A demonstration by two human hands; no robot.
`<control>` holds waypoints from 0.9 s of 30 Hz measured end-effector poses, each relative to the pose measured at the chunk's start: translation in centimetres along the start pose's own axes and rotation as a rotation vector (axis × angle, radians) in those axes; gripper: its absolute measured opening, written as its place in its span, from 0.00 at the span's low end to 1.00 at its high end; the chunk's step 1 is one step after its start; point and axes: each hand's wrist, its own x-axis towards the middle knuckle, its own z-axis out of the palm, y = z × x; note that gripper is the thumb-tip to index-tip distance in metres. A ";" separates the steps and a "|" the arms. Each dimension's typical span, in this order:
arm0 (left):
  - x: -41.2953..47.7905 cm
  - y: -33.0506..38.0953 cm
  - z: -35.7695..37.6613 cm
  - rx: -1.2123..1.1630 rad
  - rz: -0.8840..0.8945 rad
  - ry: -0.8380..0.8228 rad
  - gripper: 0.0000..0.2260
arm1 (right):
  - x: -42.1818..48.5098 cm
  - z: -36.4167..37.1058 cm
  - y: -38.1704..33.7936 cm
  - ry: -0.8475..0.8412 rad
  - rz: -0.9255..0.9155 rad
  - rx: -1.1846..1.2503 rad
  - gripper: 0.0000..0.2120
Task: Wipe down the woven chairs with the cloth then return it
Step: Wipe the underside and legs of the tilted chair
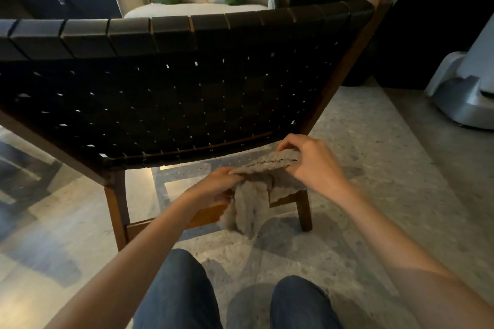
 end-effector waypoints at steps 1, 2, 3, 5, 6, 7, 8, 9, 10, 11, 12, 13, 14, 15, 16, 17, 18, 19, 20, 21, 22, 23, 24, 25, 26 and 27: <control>-0.1 0.1 -0.1 -0.202 -0.055 -0.012 0.05 | -0.8 0.6 -0.3 0.039 -0.014 -0.037 0.18; -0.2 0.3 -0.2 -0.363 -0.094 -0.017 0.06 | -1.6 1.5 -0.6 0.061 -0.020 -0.051 0.18; -0.3 0.3 -0.2 -0.484 -0.118 -0.017 0.06 | -2.4 2.5 -0.7 0.060 -0.014 -0.030 0.18; -0.7 0.5 -0.1 -0.653 -0.142 -0.044 0.10 | -3.8 4.5 -0.8 -0.011 0.010 0.053 0.18; -1.0 0.5 -0.1 -0.715 -0.140 -0.087 0.11 | -4.4 5.4 -0.9 -0.056 0.017 0.089 0.19; -1.4 0.5 -0.2 -0.763 -0.122 -0.140 0.13 | -4.8 6.2 -1.0 -0.091 0.020 0.126 0.20; -1.6 0.3 -0.2 -0.782 -0.095 -0.182 0.14 | -5.0 6.7 -1.1 -0.125 0.019 0.165 0.21; -1.9 0.2 -0.1 -0.764 -0.068 -0.191 0.15 | -5.1 7.1 -1.1 -0.177 0.021 0.207 0.22; -2.1 -0.1 0.0 -0.714 -0.048 -0.157 0.16 | -5.2 7.2 -1.0 -0.267 0.026 0.273 0.22; -2.1 -0.5 0.1 -0.648 -0.041 -0.098 0.16 | -5.3 7.1 -0.9 -0.370 0.041 0.364 0.20; -2.1 -0.9 0.3 -0.585 -0.042 -0.037 0.16 | -5.3 6.8 -0.8 -0.440 0.063 0.477 0.15; -2.2 -1.3 0.4 -0.535 -0.048 0.012 0.14 | -5.2 6.5 -0.6 -0.416 0.086 0.568 0.13; -2.1 -1.7 0.3 -0.498 -0.055 0.045 0.13 | -5.0 6.4 -0.3 -0.288 0.112 0.626 0.13; -2.1 -1.9 0.2 -0.476 -0.056 0.062 0.12 | -4.6 6.5 0.1 -0.117 0.166 0.614 0.12; -2.1 -2.1 0.0 -0.470 -0.055 0.061 0.12 | -4.1 6.5 0.6 0.026 0.237 0.576 0.12; -2.2 -2.2 -0.1 -0.471 -0.060 0.041 0.11 | -3.5 6.4 0.6 0.063 0.337 0.544 0.20; -2.2 -2.2 -0.1 -0.472 -0.068 0.012 0.12 | -3.1 6.1 0.5 -0.022 0.460 0.595 0.30; -2.3 -2.1 -0.1 -0.469 -0.072 -0.022 0.12 | -2.7 6.2 0.6 -0.165 0.573 0.740 0.35; -2.4 -2.2 -0.1 -0.469 -0.069 -0.045 0.12 | -2.5 6.2 0.8 -0.307 0.642 0.933 0.36; -2.2 -2.3 -0.1 -0.473 -0.064 -0.045 0.12 | -2.4 6.3 1.0 -0.373 0.656 1.068 0.35; -2.1 -2.4 0.0 -0.473 -0.064 -0.015 0.11 | -2.3 6.5 1.0 -0.367 0.651 1.118 0.33; -2.0 -2.5 0.0 -0.455 -0.063 0.049 0.11 | -2.4 6.9 0.9 -0.301 0.650 1.114 0.33; -1.7 -2.6 0.1 -0.382 -0.039 0.146 0.11 | -2.3 7.4 0.8 -0.195 0.670 1.055 0.34; -1.5 -2.8 0.1 -0.235 0.027 0.252 0.09 | -2.1 7.9 0.8 -0.081 0.704 0.960 0.34; -1.3 -2.9 0.2 -0.044 0.121 0.332 0.06 | -1.9 8.3 0.8 0.017 0.709 0.864 0.32; -1.2 -3.0 0.3 0.134 0.218 0.373 0.04 | -1.7 8.5 0.6 0.079 0.669 0.785 0.28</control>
